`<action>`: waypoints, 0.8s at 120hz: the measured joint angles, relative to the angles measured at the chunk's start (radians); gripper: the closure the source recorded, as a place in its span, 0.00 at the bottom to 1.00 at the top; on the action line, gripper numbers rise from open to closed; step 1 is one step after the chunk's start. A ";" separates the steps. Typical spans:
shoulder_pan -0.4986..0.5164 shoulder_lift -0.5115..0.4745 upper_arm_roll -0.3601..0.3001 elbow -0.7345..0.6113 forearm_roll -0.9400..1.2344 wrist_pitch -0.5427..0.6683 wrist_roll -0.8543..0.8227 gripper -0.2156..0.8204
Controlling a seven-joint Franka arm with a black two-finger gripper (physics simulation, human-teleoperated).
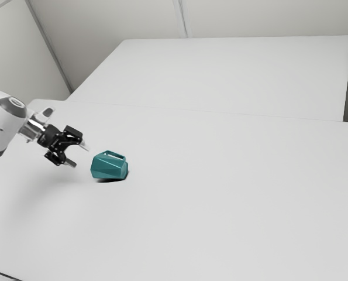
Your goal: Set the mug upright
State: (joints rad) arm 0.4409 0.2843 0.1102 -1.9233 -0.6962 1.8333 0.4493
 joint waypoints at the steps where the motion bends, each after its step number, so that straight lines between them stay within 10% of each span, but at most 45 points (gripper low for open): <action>1: 0.000 0.000 -0.001 0.000 -0.002 0.001 0.000 0.21; 96: -0.002 0.080 -0.075 -0.008 -0.156 0.046 0.113 0.21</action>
State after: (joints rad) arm 0.4387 0.3640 0.0353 -1.9318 -0.8526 1.8796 0.5624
